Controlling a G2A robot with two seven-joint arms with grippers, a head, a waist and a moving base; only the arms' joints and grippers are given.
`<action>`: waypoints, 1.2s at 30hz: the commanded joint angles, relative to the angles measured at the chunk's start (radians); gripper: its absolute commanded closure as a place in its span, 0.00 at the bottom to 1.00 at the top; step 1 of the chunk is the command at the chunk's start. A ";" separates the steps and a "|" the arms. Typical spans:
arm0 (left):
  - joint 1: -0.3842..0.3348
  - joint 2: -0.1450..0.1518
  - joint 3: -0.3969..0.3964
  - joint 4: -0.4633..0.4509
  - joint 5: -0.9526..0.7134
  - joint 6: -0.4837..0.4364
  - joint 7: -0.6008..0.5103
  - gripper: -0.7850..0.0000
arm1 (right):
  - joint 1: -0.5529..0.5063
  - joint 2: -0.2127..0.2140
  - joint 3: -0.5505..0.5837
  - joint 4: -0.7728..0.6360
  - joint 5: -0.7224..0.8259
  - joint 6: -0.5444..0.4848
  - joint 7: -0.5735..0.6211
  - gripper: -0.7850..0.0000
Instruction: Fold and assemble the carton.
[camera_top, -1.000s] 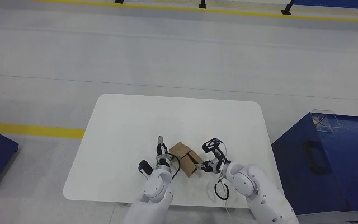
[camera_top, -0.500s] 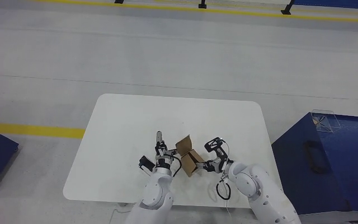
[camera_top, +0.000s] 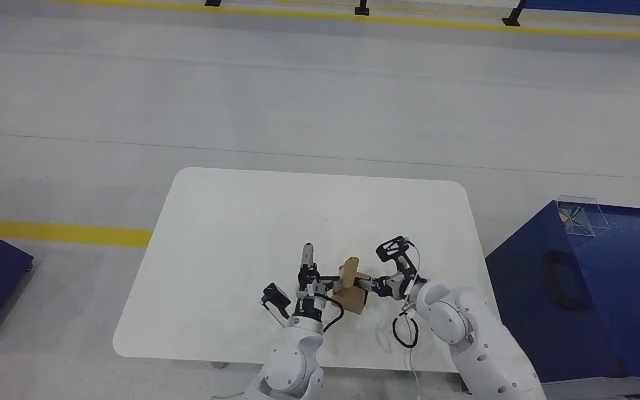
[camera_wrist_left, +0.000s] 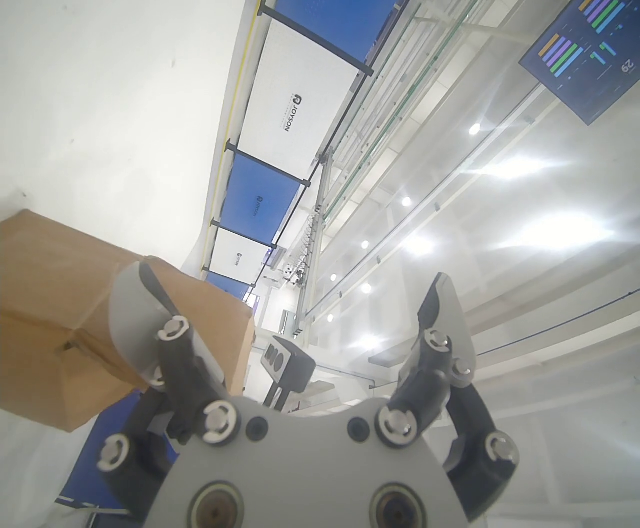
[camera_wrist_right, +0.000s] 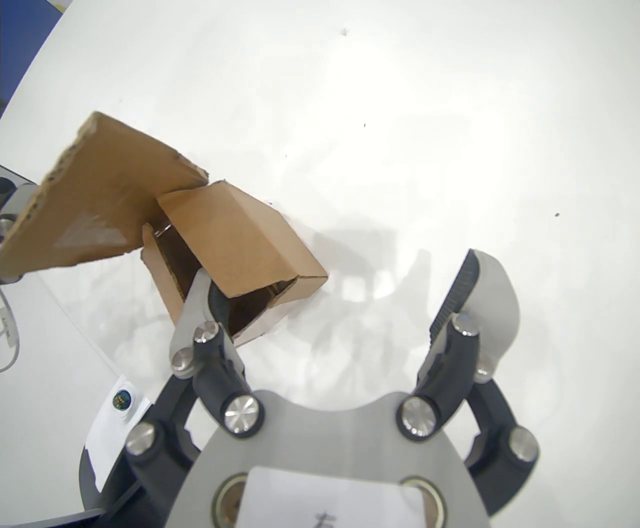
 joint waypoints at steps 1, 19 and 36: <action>0.007 -0.001 0.013 -0.008 0.023 0.002 0.009 0.00 | -0.008 0.005 0.014 -0.010 -0.009 -0.024 0.026 0.00; 0.057 0.005 0.091 -0.076 0.075 0.022 0.066 0.00 | -0.109 0.023 0.114 -0.138 0.055 0.007 -0.047 0.00; 0.014 -0.005 0.105 -0.033 0.058 0.119 0.110 0.00 | -0.069 0.010 0.082 -0.055 0.002 0.094 -0.110 0.00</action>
